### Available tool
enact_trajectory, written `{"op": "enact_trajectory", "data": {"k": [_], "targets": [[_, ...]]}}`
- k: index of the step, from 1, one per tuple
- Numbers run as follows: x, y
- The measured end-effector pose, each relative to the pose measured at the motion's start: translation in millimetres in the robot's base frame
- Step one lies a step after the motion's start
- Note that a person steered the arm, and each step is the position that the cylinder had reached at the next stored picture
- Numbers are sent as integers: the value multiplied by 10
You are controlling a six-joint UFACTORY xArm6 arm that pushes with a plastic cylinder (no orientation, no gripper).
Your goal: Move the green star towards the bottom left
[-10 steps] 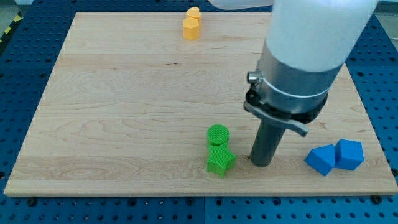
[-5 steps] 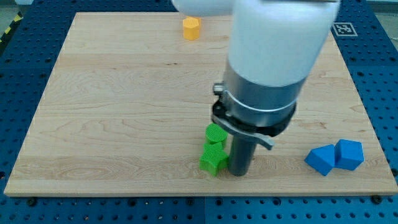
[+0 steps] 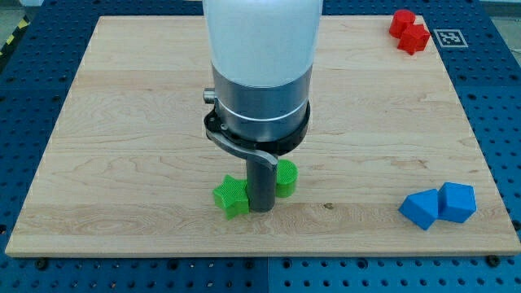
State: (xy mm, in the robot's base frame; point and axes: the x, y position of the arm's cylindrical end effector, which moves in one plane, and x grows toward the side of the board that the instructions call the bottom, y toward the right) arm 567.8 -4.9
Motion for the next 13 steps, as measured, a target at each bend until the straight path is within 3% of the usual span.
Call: {"op": "enact_trajectory", "data": {"k": [2,4,6,9,13], "targets": [[-250,-23],[62,-40],[-166,-109],[-172,-451],[168,-578]]}}
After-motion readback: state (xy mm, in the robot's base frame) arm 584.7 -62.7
